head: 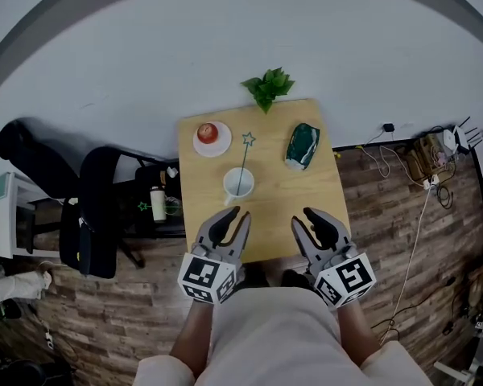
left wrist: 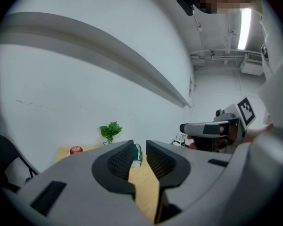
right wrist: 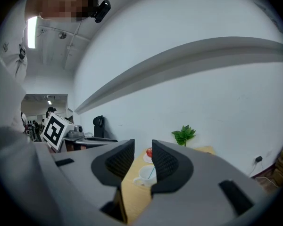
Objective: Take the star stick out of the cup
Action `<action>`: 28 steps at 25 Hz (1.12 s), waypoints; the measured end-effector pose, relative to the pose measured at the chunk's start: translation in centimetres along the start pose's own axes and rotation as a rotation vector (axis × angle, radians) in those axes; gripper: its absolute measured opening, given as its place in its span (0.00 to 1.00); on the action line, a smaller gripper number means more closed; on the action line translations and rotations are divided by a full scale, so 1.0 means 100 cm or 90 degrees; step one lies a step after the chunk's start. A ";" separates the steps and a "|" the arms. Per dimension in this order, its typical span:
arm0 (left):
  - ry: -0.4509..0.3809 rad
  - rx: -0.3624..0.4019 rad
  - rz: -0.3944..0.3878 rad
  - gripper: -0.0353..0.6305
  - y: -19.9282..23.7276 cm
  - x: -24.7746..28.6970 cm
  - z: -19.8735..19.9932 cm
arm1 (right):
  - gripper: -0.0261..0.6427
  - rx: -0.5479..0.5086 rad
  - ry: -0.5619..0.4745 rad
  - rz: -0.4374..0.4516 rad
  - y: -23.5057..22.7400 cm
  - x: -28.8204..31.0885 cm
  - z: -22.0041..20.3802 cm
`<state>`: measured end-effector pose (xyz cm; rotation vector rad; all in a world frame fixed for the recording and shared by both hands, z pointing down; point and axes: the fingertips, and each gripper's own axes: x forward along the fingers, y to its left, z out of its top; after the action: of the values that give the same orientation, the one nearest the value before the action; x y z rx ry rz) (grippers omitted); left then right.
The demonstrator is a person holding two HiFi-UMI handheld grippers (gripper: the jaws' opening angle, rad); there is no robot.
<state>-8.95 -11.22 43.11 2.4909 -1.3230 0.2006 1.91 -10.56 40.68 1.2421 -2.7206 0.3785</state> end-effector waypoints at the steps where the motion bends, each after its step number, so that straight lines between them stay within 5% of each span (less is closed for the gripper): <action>1: 0.003 0.001 -0.005 0.15 0.005 0.002 -0.002 | 0.20 0.000 0.001 -0.005 0.001 0.003 0.000; 14: 0.051 -0.008 -0.027 0.15 0.045 0.038 -0.023 | 0.20 0.008 0.015 -0.052 -0.005 0.026 -0.002; 28: 0.089 -0.032 0.010 0.15 0.082 0.091 -0.046 | 0.20 0.007 0.050 -0.043 -0.042 0.052 -0.006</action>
<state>-10.44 -21.07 51.58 2.3780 -1.2757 0.3351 1.67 -16.76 43.10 1.2907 -2.6074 0.4247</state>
